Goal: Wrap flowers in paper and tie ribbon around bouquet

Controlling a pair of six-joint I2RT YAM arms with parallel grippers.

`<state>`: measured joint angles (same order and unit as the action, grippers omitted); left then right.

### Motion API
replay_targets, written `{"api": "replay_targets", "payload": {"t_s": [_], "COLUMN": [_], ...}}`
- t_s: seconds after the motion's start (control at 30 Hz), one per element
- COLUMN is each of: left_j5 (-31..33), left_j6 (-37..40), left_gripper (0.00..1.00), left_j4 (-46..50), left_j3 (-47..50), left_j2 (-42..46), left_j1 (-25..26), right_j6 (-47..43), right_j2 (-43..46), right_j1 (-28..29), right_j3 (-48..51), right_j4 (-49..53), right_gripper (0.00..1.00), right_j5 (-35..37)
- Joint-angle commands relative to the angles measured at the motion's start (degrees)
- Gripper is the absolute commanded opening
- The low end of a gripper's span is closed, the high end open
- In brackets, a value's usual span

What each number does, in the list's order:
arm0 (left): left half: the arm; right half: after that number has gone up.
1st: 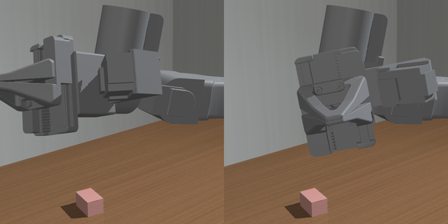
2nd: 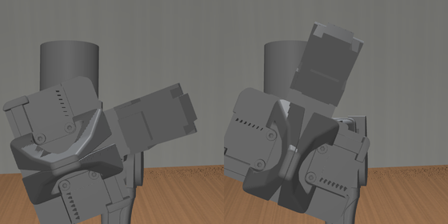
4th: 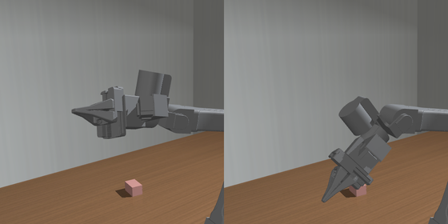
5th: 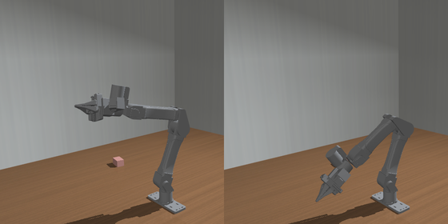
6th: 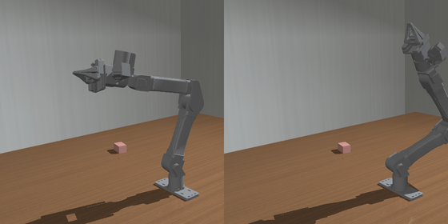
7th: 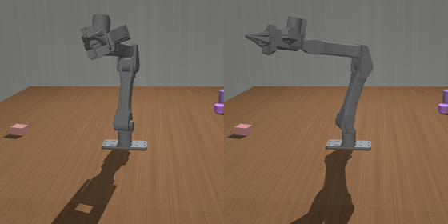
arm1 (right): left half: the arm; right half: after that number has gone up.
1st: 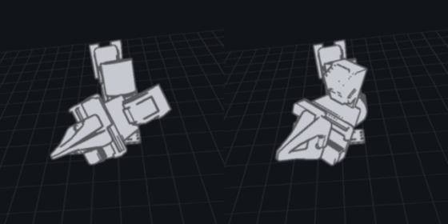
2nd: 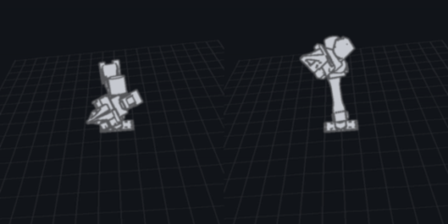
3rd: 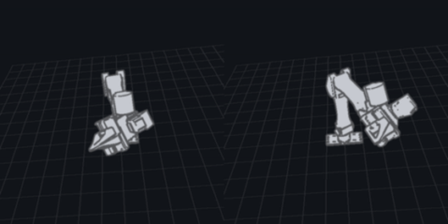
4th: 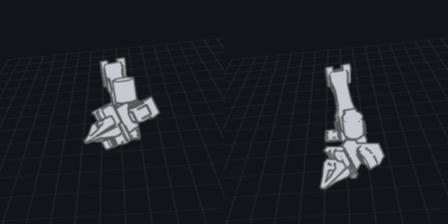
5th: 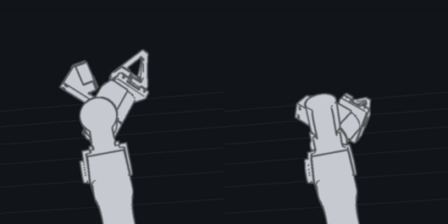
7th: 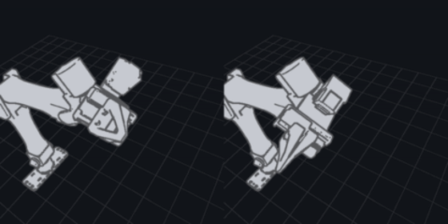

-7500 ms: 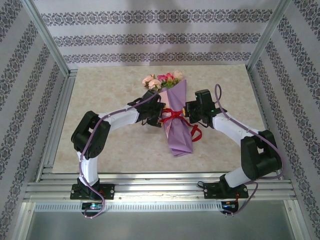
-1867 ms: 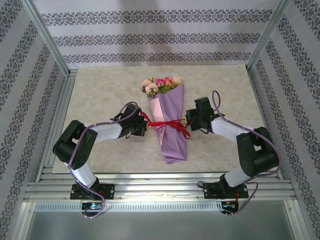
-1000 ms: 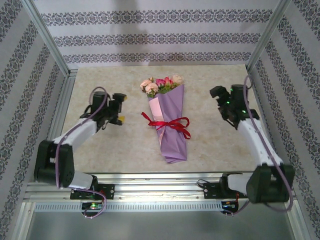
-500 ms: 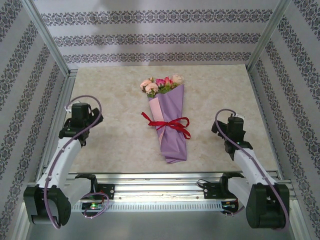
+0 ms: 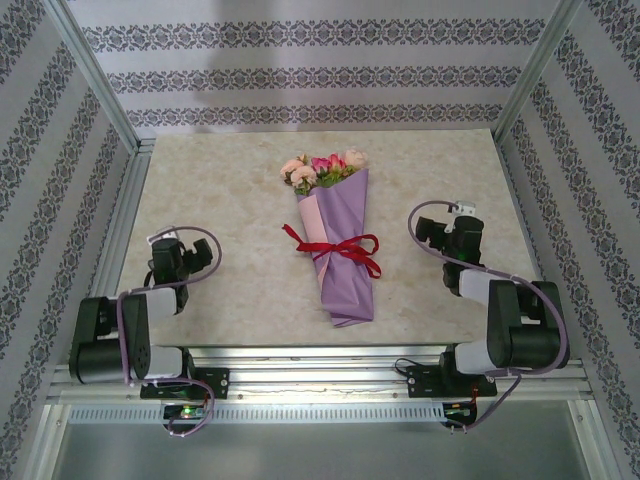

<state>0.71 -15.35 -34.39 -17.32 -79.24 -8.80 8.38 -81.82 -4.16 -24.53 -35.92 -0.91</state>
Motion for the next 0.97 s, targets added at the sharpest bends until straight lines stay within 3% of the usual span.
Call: {"api": "replay_targets", "payload": {"t_s": [0.0,0.07,0.17,0.27,0.33,0.43,0.5,0.57,0.93], "left_j5": [-5.6,-6.4,-6.9,-10.0,-9.2,-8.9,-7.4,-7.2,-7.0], "left_j6": [5.3,6.6,7.4,9.4,9.2,11.2,12.0,12.1,12.1], "left_gripper": [1.00,1.00,1.00,0.99,0.99,0.99,0.99,0.99,0.99], "left_j4": [-24.0,-21.0,-33.5,-47.2,-31.5,-28.6,-21.4,-25.0,-24.0], "left_j3": [0.1,0.9,5.1,6.0,2.9,-1.0,-3.1,-2.5,-2.8], "left_j2": [-5.6,-3.2,-6.7,-16.8,-10.8,-12.9,-11.0,-12.4,-12.0], "left_j1": [-0.5,0.3,0.8,1.9,1.8,3.4,4.3,4.6,4.5], "right_j6": [-4.2,-4.8,-3.6,-4.5,-5.3,-6.1,-6.4,-6.7,-7.1], "right_j2": [-0.7,-2.2,-6.0,-4.4,-5.4,-4.9,-4.9,-4.9,-4.9], "right_j1": [0.9,1.7,1.6,2.6,4.1,5.0,5.3,5.4,5.9], "right_j3": [0.9,3.6,8.0,5.2,3.3,2.9,2.9,2.8,3.3], "right_j4": [-8.8,-15.0,-26.3,-17.6,-18.2,-16.4,-16.5,-16.4,-17.2], "right_gripper": [0.98,0.98,0.98,0.98,0.98,0.98,0.98,0.98,0.98], "right_j5": [-5.3,-3.6,-1.5,0.3,2.8,5.0,5.0,4.9,5.8]}}
